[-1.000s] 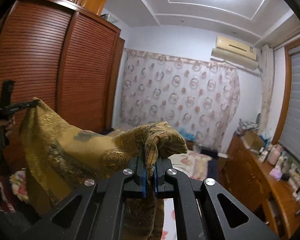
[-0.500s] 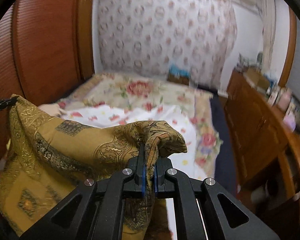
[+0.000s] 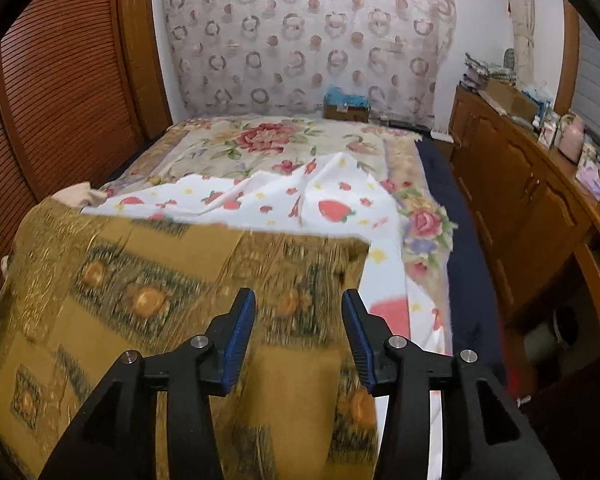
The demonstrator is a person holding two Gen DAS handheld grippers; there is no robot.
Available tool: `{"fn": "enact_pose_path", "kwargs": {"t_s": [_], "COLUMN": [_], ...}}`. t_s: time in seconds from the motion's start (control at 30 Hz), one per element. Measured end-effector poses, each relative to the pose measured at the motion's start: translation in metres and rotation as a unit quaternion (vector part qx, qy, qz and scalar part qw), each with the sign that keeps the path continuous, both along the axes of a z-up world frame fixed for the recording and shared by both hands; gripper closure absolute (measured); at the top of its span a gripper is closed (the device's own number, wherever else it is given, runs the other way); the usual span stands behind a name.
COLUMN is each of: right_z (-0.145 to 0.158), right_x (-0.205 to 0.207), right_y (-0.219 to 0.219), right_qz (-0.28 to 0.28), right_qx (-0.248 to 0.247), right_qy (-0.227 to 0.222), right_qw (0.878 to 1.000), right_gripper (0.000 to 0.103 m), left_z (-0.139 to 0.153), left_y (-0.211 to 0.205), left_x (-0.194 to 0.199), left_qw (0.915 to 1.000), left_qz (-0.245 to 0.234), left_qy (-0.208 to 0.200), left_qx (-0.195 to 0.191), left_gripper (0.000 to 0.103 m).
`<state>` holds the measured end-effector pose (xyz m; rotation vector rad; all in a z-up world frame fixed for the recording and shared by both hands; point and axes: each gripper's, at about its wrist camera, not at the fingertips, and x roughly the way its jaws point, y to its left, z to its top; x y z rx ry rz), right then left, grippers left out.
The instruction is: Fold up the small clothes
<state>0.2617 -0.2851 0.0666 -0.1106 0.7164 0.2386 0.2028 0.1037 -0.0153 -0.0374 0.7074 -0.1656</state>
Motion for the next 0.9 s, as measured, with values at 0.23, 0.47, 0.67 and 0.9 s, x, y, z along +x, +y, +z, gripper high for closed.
{"fn": "enact_pose_path", "kwargs": {"t_s": [0.23, 0.47, 0.67, 0.9], "right_z": [-0.042, -0.064, -0.053, -0.045], "right_x": [-0.017, -0.010, -0.015, -0.018], "right_y": [-0.023, -0.029, -0.029, -0.026], "right_qz": [0.012, -0.005, -0.012, -0.011], "right_qx": [0.034, 0.010, -0.001, -0.012], "right_qy": [0.022, 0.050, 0.036, 0.031], "right_qw": [0.999, 0.999, 0.999, 0.999], "right_gripper": [0.056, 0.056, 0.056, 0.053], "left_z": [-0.026, -0.046, -0.050, -0.052], "left_y": [0.001, -0.003, 0.003, 0.026], "left_x": [-0.038, -0.058, -0.061, -0.050], "left_qw": [0.9997, 0.9991, 0.9990, 0.9984], "left_qz": [-0.012, -0.006, 0.011, 0.042], "left_qy": [0.023, 0.038, 0.036, 0.035], "left_qx": [0.000, 0.016, 0.023, 0.013], "left_gripper": [0.027, 0.027, 0.027, 0.027]}}
